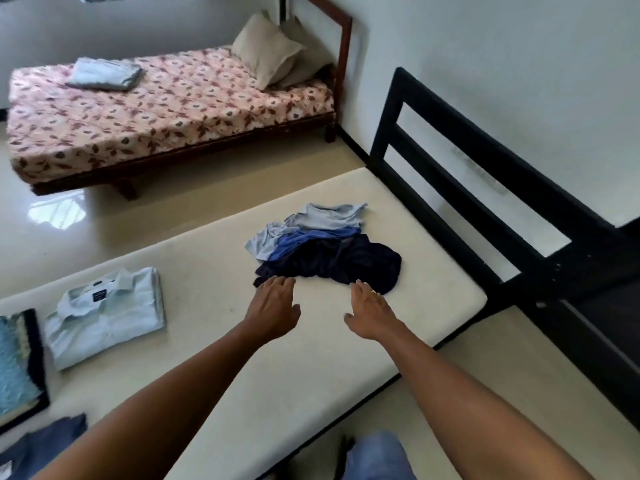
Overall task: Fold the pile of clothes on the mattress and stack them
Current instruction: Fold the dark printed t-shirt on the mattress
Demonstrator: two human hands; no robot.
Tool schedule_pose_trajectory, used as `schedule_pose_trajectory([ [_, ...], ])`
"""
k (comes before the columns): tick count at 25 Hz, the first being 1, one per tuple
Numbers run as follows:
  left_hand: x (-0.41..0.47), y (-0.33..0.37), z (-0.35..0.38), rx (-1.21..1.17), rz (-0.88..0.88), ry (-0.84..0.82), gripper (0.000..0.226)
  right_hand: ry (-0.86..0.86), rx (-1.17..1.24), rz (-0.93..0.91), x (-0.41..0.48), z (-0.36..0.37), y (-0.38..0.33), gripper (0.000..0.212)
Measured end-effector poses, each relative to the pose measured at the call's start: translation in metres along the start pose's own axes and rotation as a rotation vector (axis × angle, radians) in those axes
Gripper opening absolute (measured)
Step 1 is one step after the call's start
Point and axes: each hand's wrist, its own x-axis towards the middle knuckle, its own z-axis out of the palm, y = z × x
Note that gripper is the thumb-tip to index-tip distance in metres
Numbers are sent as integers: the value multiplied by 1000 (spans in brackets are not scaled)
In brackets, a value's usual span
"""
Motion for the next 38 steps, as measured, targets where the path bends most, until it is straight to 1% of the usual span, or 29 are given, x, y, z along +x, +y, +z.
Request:
schedule_pose_trajectory([
  [3, 45, 19, 22, 5, 18, -81, 56, -73, -26, 2, 33, 0, 43, 73],
  [5, 88, 30, 44, -13, 17, -135, 58, -126, -47, -8, 73, -4, 79, 70],
  [7, 130, 41, 70, -64, -84, -184, 57, -178, -10, -7, 120, -3, 116, 60],
  [8, 150, 46, 83, -66, -135, -197, 57, -201, -29, -14, 141, -3, 133, 54],
  [11, 198, 58, 125, -123, -246, -277, 56, -303, 21, 8, 200, -2, 172, 50],
  [14, 234, 68, 171, -183, -330, -351, 55, -422, -5, 29, 257, 11, 207, 46],
  [17, 253, 73, 206, -221, -399, -392, 55, -454, 41, 46, 306, 22, 229, 45],
  [19, 260, 72, 223, -240, -428, -420, 55, -431, 68, 48, 335, 30, 238, 44],
  [21, 265, 68, 238, -247, -443, -436, 55, -413, 40, 41, 363, 39, 246, 47],
  [24, 267, 56, 255, -254, -482, -413, 56, -478, -50, 51, 398, 58, 253, 54],
  [26, 263, 50, 263, -274, -513, -395, 55, -514, -41, 92, 411, 67, 256, 58],
  [29, 249, 44, 263, -282, -553, -381, 55, -452, 109, 167, 400, 69, 253, 53],
  [30, 242, 44, 259, -282, -554, -377, 55, -429, 159, 190, 390, 66, 251, 54],
  [32, 227, 48, 245, -281, -551, -365, 56, -367, 226, 172, 361, 56, 247, 57],
  [33, 221, 49, 235, -283, -545, -357, 56, -314, 272, 163, 348, 51, 244, 52],
  [36, 199, 52, 204, -283, -518, -309, 55, -144, 452, 169, 306, 32, 230, 20],
  [38, 186, 52, 180, -273, -495, -264, 53, -84, 536, 169, 275, 17, 213, 14],
])
